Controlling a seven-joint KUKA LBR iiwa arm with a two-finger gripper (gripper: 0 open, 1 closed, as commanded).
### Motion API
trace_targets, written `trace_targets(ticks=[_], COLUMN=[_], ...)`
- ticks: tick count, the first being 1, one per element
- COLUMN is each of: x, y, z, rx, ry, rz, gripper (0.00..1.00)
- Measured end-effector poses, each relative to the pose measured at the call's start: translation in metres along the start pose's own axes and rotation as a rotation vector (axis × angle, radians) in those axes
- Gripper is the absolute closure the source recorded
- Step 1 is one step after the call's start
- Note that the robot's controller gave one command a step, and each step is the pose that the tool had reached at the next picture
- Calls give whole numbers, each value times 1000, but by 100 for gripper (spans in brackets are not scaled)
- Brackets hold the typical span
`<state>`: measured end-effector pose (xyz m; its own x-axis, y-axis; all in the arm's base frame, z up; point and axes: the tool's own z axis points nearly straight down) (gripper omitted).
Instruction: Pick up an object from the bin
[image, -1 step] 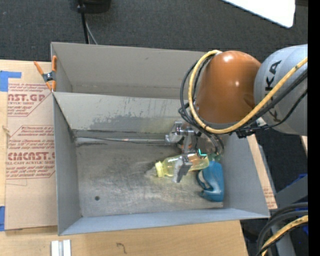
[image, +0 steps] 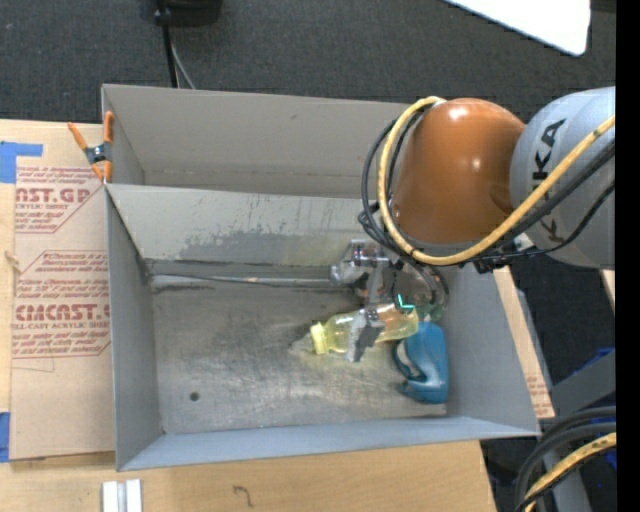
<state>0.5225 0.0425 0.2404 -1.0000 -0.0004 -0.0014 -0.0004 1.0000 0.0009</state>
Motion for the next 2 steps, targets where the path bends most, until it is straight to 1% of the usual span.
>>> trace_targets(ticks=[1, 2], x=[-7, -39], y=[-2, 18], z=[33, 148], rx=[-1, -1], ry=[-11, 0], rz=[18, -14], gripper=[0, 100])
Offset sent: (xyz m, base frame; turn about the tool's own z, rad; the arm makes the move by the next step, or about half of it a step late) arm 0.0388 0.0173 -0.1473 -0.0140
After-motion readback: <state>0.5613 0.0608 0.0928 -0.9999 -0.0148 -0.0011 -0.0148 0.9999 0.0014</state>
